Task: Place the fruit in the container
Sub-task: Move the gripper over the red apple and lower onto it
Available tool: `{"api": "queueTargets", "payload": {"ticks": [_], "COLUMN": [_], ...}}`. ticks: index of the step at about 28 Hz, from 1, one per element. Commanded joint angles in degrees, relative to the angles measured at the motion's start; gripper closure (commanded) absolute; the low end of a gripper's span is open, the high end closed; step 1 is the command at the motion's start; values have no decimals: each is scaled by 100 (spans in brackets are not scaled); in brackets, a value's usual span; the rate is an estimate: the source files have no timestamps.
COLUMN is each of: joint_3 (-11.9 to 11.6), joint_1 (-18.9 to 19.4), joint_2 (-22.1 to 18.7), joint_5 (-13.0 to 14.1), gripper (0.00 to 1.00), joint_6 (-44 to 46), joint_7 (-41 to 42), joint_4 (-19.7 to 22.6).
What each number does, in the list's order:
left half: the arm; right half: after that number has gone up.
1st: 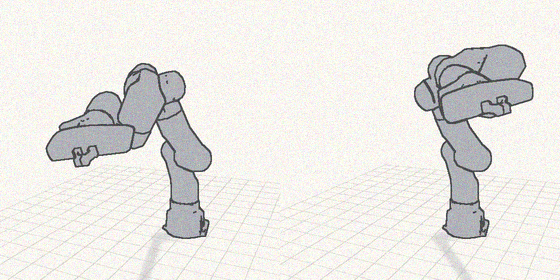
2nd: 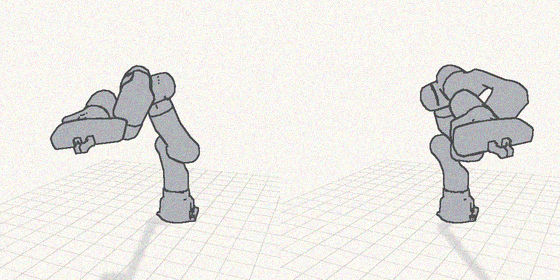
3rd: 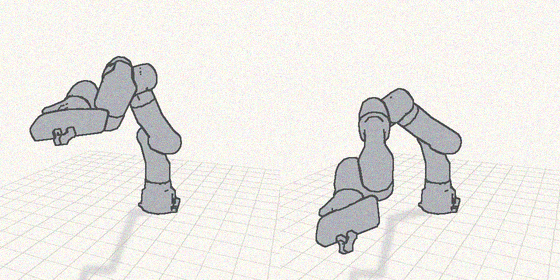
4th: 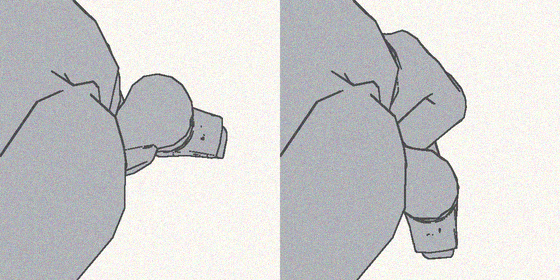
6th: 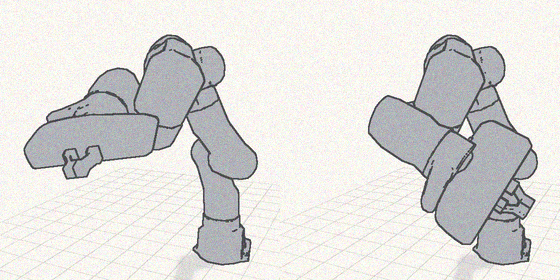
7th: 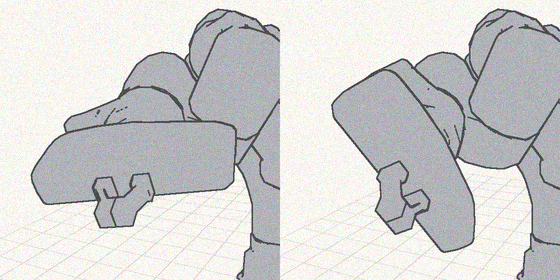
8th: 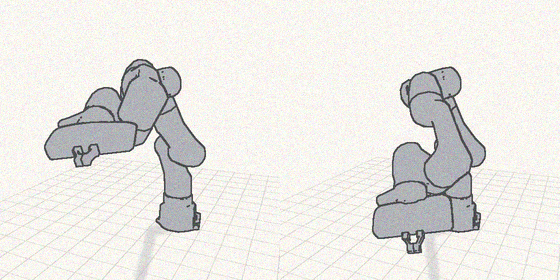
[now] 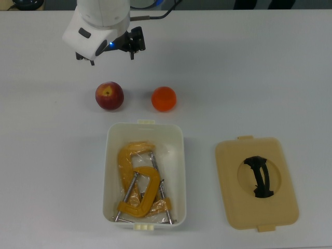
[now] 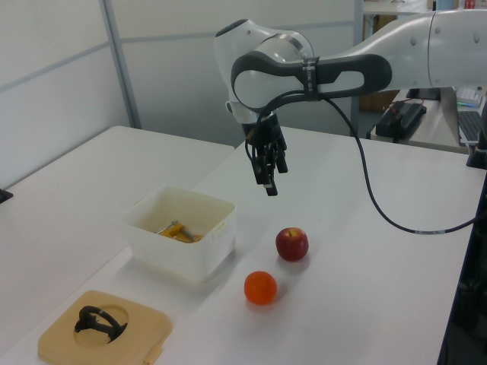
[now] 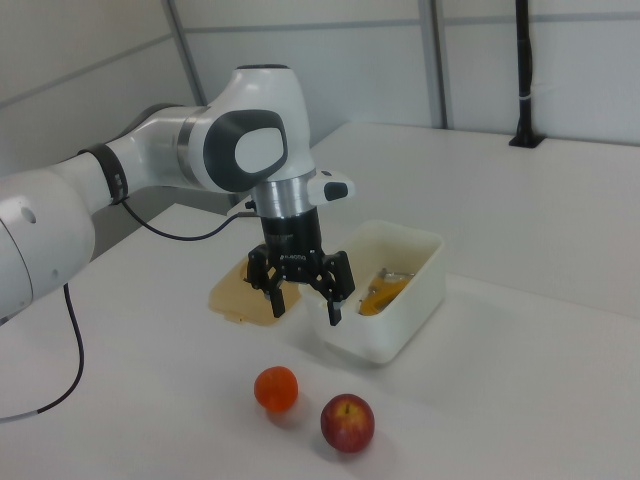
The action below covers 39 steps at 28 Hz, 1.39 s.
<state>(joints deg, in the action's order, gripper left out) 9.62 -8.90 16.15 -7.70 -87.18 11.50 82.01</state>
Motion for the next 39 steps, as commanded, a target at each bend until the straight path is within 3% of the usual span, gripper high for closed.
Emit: {"api": "queueTargets", "payload": {"ticks": [1,9,16,22,23,25,33,39], "joint_3": [-39,-145,-347,-426,-426,-426,-426,-426], "joint_1": [-7,11,2,11,11,11,11,46], "joint_2": [-147,-191,-586,-1122,-1262,-1334,-1098,-658], "joint_5": [-12,-21,50,67,76,76,32,-38], "gripper": [0,0,0,0,0,0,0,0], "joint_6": [113,96,-35,-1255,-1649,-1915,-2654,-2681], "joint_7": [19,28,229,301,292,300,336,336], "joint_4": [104,113,376,1517,1859,2107,2678,2715]}}
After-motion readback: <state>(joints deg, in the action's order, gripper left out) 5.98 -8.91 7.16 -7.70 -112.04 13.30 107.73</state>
